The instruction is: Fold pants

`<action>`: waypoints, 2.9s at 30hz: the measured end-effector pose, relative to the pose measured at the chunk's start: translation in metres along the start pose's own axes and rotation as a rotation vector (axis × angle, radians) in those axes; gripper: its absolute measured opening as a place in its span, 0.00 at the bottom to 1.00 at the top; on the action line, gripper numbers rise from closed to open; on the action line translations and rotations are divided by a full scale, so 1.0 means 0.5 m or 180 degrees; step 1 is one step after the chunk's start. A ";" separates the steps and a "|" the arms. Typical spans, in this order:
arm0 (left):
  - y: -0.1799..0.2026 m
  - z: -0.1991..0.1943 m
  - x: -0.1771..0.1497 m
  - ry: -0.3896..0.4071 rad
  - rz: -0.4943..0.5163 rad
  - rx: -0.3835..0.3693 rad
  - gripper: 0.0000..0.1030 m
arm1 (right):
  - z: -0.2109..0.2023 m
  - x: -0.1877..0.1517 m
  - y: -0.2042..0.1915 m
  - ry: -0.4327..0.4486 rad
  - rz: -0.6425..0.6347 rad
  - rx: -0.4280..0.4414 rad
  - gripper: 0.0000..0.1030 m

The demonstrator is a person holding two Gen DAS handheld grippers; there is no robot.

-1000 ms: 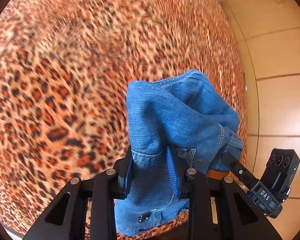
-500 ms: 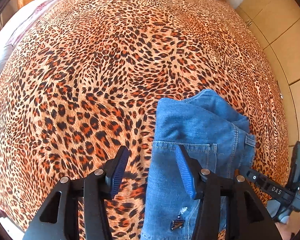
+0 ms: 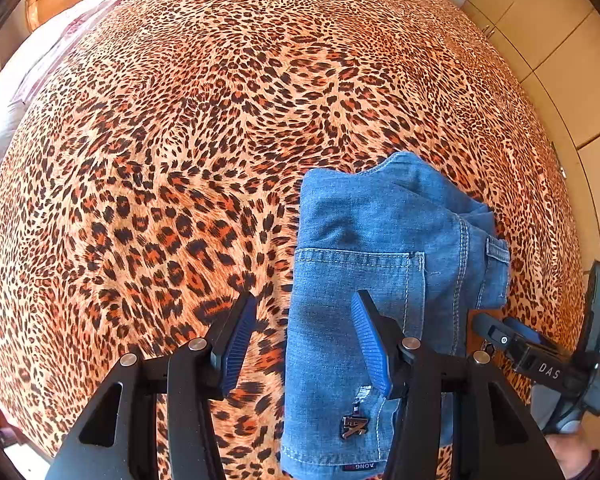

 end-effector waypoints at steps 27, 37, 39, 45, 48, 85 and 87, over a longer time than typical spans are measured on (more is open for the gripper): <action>-0.046 -0.031 -0.158 -0.0626 0.0359 -0.0425 0.37 | -0.103 -0.140 -0.036 -0.0177 -0.0353 0.0424 0.47; -0.003 0.022 0.000 -0.0479 -0.0068 -0.0428 0.58 | -0.075 0.051 0.006 0.0163 0.0102 0.0447 0.75; 0.008 0.043 0.018 -0.0496 -0.0170 -0.0426 0.58 | -0.057 0.070 -0.004 0.0169 0.0091 0.0412 0.75; 0.013 0.087 0.033 -0.0598 -0.0237 -0.0341 0.40 | 0.034 0.112 -0.022 -0.0041 -0.0151 0.0170 0.36; 0.000 0.054 0.021 -0.0599 -0.0175 -0.0483 0.45 | 0.013 0.110 -0.011 0.0068 -0.0047 0.0480 0.46; 0.015 -0.094 0.021 -0.0262 -0.0452 -0.0866 0.25 | -0.093 0.046 -0.145 0.0463 -0.0908 0.0388 0.34; 0.017 -0.100 0.053 -0.0064 -0.0378 -0.0713 0.35 | -0.098 0.076 -0.162 0.0552 -0.0899 0.0406 0.36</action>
Point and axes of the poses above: each gripper's, at about its wrist camera, not at the fingertips, and z roughly the way its jaws point, y to its right, x to its top, the point moved 2 cm from there along z, roughly the way its jaws point, and after that the axes turned 11 degrees about -z, right-handed, at the moved point
